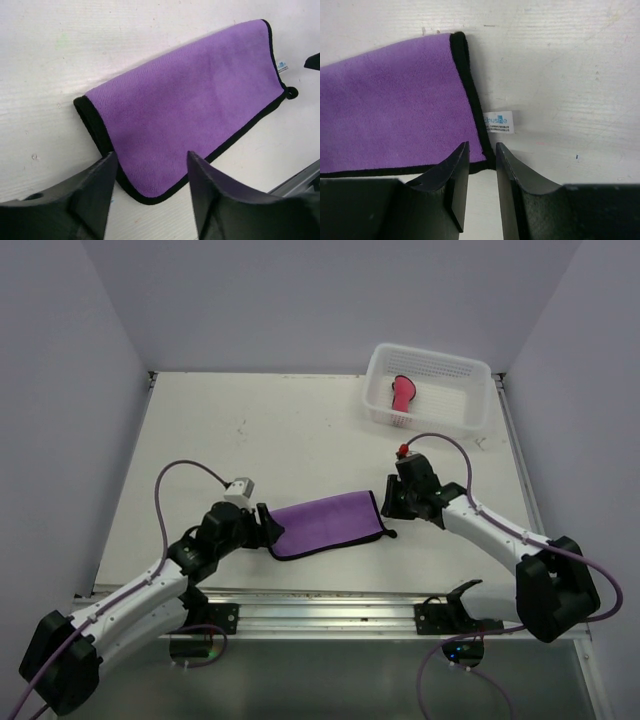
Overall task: Roll the towels
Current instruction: Fold the towel
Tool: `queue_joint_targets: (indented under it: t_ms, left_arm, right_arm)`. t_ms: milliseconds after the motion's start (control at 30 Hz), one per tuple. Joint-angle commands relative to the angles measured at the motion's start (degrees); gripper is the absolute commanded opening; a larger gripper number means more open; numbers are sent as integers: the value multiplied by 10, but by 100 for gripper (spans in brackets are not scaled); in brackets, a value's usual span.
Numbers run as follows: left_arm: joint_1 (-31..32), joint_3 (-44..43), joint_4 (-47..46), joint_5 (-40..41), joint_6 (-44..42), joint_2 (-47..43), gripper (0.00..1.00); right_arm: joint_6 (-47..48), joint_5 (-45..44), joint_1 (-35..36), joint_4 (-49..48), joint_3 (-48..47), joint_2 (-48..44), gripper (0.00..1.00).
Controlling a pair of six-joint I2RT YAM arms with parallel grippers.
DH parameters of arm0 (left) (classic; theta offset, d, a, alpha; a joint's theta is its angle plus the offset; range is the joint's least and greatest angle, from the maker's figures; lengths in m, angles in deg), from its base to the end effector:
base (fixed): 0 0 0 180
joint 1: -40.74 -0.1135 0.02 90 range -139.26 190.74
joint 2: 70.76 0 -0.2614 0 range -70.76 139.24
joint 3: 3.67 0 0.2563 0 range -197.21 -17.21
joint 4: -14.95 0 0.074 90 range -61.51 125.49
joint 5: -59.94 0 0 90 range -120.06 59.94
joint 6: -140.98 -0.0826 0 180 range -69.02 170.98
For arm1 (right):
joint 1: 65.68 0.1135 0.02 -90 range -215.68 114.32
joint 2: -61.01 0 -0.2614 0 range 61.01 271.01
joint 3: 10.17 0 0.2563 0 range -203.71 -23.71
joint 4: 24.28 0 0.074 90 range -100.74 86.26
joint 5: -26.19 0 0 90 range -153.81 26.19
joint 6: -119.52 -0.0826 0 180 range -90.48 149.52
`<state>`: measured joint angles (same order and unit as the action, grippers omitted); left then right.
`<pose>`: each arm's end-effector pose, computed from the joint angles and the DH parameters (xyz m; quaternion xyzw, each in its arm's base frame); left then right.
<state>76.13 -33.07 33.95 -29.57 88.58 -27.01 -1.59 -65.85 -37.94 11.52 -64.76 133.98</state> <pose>0.1718 -0.1212 0.1446 -0.0190 0.8801 -0.2792 0.3837 0.2477 0.1269 0.1557 0.0334 0.9508 0.1363 0.2761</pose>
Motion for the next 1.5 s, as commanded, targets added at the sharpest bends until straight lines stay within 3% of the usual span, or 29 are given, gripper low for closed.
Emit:
queue_joint_targets:
  t_ms: [0, 67, 100, 167, 200, 333, 500, 667, 933, 1300, 1467]
  left_arm:
    - [3, -47, -16, 15, -2, 38, 58]
    - [4, -63, -25, 13, -10, 63, 51]
    - [3, -80, -29, 11, -15, 89, 41]
    - [4, -96, -40, 9, -20, 110, 34]
    - [4, -112, -42, 7, -24, 128, 26]
    - [3, -153, -66, 4, -35, 179, 13]
    - [2, -193, -55, -21, -46, 237, 7]
    - [2, -194, -86, -34, -40, 260, 8]
    - [2, -196, -146, -60, -43, 314, 0]
    - [2, -198, -180, -47, -46, 396, 0]
    - [2, -193, -185, -33, -54, 424, 0]
  right_arm:
    - [17, 4, 3, -5, -48, -4, 31]
    - [17, 5, 5, -7, -58, 2, 28]
    - [18, 5, 8, -10, -68, 4, 28]
    - [20, 6, 10, -11, -82, 18, 27]
    - [22, 7, 14, -12, -96, 25, 27]
    - [29, 13, 29, -9, -144, 68, 25]
    - [26, 15, 45, -16, -171, 100, 25]
    - [25, 18, 71, -29, -198, 139, 25]
    - [24, 36, 101, -28, -251, 189, 24]
    - [9, 70, 140, -34, -289, 255, 4]
    - [-4, 85, 151, -49, -290, 283, 0]
